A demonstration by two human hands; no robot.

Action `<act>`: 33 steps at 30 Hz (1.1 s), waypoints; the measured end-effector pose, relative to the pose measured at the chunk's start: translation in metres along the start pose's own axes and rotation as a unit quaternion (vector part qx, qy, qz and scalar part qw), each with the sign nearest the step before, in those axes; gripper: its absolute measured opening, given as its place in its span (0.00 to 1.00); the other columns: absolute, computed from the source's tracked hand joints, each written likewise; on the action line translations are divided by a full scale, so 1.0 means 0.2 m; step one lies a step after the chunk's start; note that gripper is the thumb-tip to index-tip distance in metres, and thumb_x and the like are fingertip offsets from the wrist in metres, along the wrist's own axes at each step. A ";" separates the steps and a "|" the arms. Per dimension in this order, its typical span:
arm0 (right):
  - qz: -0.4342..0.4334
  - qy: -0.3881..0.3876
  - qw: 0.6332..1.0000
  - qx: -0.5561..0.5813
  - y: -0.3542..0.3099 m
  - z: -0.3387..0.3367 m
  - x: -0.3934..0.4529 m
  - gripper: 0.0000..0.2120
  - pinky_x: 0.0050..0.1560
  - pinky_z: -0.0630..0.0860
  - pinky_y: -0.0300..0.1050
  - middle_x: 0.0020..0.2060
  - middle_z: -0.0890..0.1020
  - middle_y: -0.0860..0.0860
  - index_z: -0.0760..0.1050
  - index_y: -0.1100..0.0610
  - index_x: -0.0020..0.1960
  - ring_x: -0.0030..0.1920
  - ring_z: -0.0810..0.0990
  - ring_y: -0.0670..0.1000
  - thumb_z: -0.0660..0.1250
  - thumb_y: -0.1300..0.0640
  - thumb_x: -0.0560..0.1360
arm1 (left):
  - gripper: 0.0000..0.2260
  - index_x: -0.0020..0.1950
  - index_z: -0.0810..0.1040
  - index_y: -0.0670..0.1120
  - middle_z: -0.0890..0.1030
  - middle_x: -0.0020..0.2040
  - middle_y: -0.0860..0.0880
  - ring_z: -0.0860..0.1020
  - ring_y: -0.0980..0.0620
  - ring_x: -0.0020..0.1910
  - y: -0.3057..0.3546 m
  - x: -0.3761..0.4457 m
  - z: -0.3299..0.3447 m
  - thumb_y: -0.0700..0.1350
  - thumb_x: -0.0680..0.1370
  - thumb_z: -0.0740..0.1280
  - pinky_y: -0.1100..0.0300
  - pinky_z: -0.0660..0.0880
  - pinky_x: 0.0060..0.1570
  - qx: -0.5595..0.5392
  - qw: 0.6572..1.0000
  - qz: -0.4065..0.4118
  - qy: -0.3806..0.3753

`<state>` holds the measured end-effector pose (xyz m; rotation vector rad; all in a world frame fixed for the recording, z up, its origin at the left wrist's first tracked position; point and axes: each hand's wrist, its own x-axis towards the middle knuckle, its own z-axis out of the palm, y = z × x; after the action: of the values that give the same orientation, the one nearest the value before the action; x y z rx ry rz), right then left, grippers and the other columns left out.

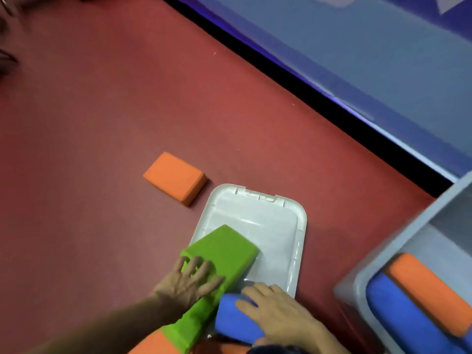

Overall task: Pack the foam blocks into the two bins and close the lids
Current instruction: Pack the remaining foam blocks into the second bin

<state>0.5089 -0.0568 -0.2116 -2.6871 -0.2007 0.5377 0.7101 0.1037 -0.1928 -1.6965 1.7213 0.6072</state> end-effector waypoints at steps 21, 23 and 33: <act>0.249 0.145 0.955 0.075 0.08 -0.33 -0.06 0.38 0.57 0.69 0.54 0.59 0.69 0.52 0.60 0.53 0.70 0.58 0.69 0.58 0.65 0.42 0.64 | 0.30 0.62 0.64 0.52 0.72 0.56 0.48 0.71 0.43 0.55 -0.11 0.28 -0.82 0.52 0.61 0.65 0.45 0.64 0.59 -0.059 0.965 -0.184 0.177; 0.271 0.201 0.938 0.082 0.16 -0.54 -0.24 0.36 0.55 0.69 0.51 0.57 0.68 0.49 0.61 0.50 0.68 0.56 0.68 0.54 0.64 0.42 0.63 | 0.30 0.62 0.66 0.53 0.73 0.55 0.47 0.71 0.42 0.54 -0.11 0.21 -1.07 0.55 0.60 0.62 0.45 0.64 0.58 -0.053 0.950 -0.199 0.237; 0.455 0.378 0.804 -0.062 0.43 -0.99 -1.55 0.37 0.51 0.71 0.55 0.54 0.71 0.52 0.66 0.53 0.65 0.50 0.71 0.58 0.68 0.45 0.57 | 0.29 0.58 0.70 0.51 0.74 0.51 0.44 0.71 0.40 0.49 0.66 0.17 -2.07 0.52 0.57 0.65 0.46 0.63 0.52 -0.052 0.850 -0.089 0.516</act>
<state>0.3088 -0.2702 0.0266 -2.7260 1.3536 -0.3792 0.5303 -0.2077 0.0537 -2.4601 2.1584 -0.4336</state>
